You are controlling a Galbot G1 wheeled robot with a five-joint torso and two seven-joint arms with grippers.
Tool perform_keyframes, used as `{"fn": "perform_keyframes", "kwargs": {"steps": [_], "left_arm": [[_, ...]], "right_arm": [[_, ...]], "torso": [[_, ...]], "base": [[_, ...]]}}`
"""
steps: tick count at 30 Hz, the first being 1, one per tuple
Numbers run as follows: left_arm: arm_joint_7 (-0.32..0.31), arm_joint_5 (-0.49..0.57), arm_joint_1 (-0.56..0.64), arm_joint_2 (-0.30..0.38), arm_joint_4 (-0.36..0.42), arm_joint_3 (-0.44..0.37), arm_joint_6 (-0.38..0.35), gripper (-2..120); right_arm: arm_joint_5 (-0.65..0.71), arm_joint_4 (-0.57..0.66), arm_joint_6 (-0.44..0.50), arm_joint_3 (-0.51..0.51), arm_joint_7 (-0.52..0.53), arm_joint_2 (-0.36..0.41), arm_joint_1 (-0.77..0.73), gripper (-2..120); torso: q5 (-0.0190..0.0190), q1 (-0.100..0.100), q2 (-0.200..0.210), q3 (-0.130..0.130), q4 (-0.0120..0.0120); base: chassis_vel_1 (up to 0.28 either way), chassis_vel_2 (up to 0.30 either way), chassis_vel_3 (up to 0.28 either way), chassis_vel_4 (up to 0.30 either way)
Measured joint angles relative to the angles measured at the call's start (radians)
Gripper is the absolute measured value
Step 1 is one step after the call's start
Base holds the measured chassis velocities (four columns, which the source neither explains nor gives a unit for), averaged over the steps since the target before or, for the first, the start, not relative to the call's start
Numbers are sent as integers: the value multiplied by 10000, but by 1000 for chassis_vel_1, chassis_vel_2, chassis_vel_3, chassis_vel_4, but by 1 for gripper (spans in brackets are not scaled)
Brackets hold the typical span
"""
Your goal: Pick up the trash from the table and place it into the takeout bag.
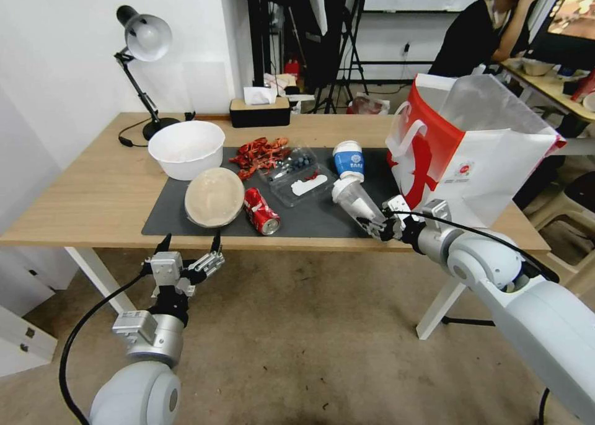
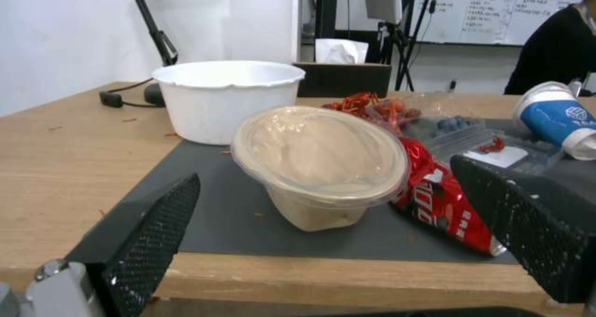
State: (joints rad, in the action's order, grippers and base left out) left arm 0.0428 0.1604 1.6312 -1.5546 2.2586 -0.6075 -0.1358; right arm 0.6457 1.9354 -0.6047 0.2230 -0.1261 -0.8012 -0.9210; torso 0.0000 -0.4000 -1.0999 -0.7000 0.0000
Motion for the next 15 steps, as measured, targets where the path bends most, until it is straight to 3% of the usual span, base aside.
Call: {"fn": "perform_keyframes", "kwargs": {"steps": [1,4,5,8,12,15], "left_arm": [[0,0,0,0,0,0,0,100],[0,-1,3,3,6,-9,9,100],[0,-1,3,3,6,-9,9,100],[-1,-10,11,-5,8,-5,19,100],[0,-17,32,-10,10,-4,49,100],[-1,-22,70,-12,44,-10,82,100]], "right_arm": [[0,0,0,0,0,0,0,24],[1135,417,1442,489,432,-40,44,15],[1135,417,1442,489,432,-40,44,15],[2161,693,2633,773,845,-85,548,6],[2688,803,2888,999,1255,-151,1073,2],[3224,666,2650,1410,2623,-177,2305,2]], "torso": [[0,0,0,0,0],[0,0,0,0,-1],[0,0,0,0,-1],[0,1,0,0,0],[2,0,0,0,0],[-4,0,-1,1,3]], "base": [[0,0,0,0],[0,0,0,0],[0,0,0,0],[0,0,0,0],[0,0,0,0],[0,0,0,0]]}}
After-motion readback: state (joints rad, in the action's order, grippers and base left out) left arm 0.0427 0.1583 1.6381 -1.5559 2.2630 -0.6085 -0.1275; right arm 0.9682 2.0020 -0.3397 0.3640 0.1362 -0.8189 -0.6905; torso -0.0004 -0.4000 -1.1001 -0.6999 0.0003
